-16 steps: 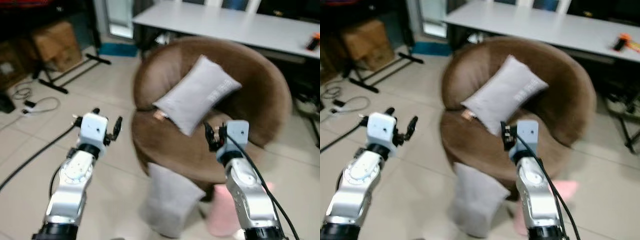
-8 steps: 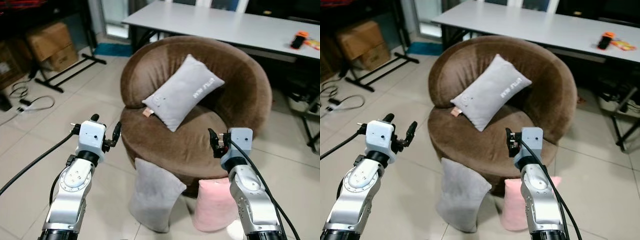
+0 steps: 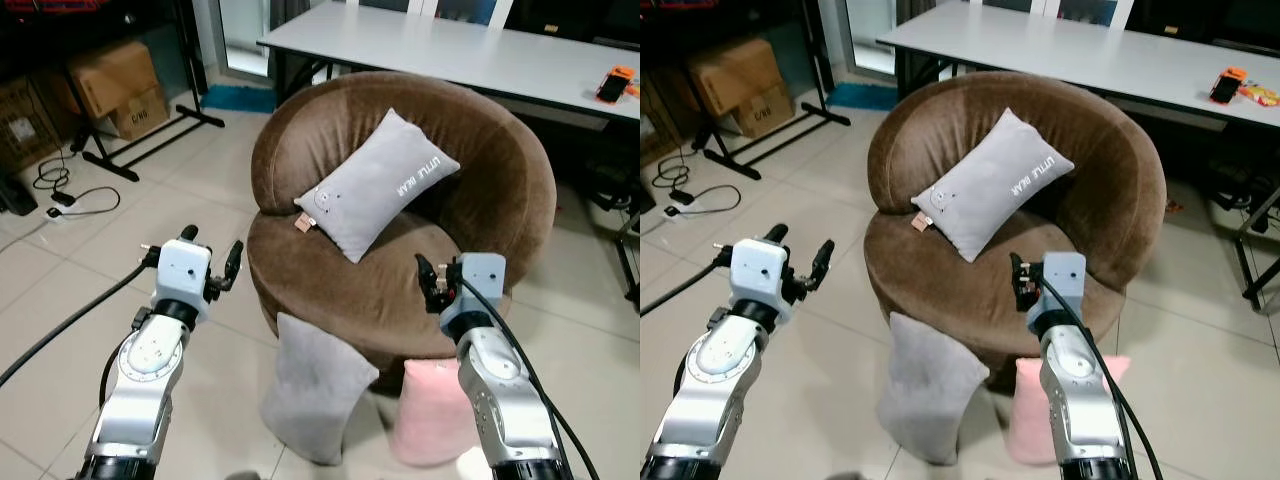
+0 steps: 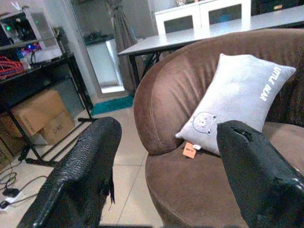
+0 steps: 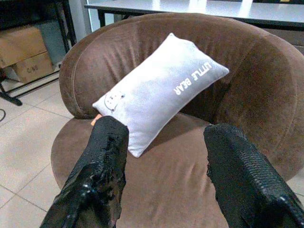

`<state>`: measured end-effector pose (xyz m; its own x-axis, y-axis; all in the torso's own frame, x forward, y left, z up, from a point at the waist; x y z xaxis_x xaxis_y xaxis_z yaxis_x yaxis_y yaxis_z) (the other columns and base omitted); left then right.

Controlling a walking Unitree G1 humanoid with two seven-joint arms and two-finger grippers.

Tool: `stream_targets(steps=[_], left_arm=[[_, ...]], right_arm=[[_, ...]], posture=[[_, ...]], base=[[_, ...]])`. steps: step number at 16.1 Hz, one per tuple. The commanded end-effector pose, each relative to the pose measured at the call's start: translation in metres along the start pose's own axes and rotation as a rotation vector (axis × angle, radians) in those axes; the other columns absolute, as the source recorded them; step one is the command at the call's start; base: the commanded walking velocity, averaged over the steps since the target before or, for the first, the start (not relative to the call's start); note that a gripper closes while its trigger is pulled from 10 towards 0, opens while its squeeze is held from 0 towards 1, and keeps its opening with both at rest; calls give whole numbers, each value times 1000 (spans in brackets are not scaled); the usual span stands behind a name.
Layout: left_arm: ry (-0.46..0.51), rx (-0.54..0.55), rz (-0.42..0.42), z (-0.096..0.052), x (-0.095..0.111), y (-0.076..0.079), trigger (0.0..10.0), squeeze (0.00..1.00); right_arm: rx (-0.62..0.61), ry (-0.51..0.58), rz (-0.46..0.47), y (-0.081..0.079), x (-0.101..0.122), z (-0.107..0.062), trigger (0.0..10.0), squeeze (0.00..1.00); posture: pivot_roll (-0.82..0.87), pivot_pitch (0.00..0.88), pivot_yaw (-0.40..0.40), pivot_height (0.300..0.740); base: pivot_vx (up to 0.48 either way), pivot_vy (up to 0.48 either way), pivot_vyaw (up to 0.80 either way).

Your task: Move the pillow to the sofa from floor

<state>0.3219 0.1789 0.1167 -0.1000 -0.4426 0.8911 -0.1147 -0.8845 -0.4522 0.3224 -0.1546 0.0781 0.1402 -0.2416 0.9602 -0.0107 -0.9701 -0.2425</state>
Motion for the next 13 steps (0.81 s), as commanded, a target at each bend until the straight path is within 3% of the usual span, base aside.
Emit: stream_targets(steps=[1,4,13], left_arm=[[-1,-5,-5,1,-1,1,10000,0],[1,1,-4,3,0,0,10000,0],[-6,17,-39,1,-3,-1,10000,0]], right_arm=[[-10,13,13,3,3,3,10000,0],[0,32,3,1,7,5,10000,0],[14,34,-10,-1,8,6,10000,0]], posture=[[-20,0,-32,641],[-20,0,-35,616],[-21,0,-40,616]], base=[[0,0,0],[0,0,0],[0,0,0]])
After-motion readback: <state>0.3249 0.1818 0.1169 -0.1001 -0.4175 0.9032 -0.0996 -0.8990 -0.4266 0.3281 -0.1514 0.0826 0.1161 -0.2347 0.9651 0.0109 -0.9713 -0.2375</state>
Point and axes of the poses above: a point about 5 cm out from each wrist's last joint towards the gripper, its own z axis pointing out of the wrist towards the gripper, its own x axis along the axis of the wrist's last joint, y = z × x, the point moved 5 cm from there along z, pointing out of the wrist towards the gripper, and after that the axes turned 12 degrees about z, right-handed, at the moved point
